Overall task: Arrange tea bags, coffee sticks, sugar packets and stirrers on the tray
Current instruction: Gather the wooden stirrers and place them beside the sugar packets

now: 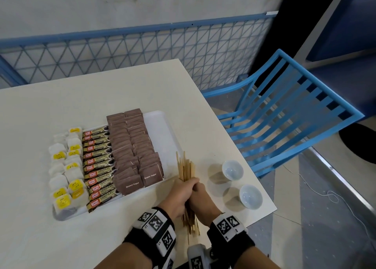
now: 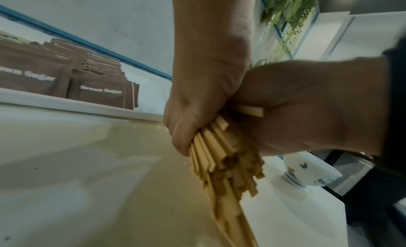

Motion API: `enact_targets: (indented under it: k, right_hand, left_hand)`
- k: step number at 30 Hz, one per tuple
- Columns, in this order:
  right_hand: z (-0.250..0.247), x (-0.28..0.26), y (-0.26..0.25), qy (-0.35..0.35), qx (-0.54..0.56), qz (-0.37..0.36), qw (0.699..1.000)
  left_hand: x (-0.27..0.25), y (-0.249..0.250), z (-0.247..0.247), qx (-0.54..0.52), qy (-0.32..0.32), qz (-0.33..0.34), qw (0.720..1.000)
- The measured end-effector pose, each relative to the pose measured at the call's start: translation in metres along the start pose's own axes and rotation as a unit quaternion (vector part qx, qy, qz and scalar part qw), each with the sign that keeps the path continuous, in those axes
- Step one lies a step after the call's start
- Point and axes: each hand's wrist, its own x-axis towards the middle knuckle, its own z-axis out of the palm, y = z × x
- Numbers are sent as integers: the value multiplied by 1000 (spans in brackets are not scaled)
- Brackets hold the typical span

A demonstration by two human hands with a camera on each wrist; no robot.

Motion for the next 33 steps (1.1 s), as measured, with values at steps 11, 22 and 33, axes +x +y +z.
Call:
enact_targets:
  k: [11,22,33]
  right_hand:
    - [-21,-14,-2,14,339,-213,916]
    - [-32,-28,-13,113,289,-291,905]
    - [-52,-44,-23,262,199,-424,844]
  left_hand:
    - [-10,23,-32,-164,-9,29,986]
    - [-25,35,-41,-178,37,129,975]
    - [-44,55,-62,-226,82,213,947]
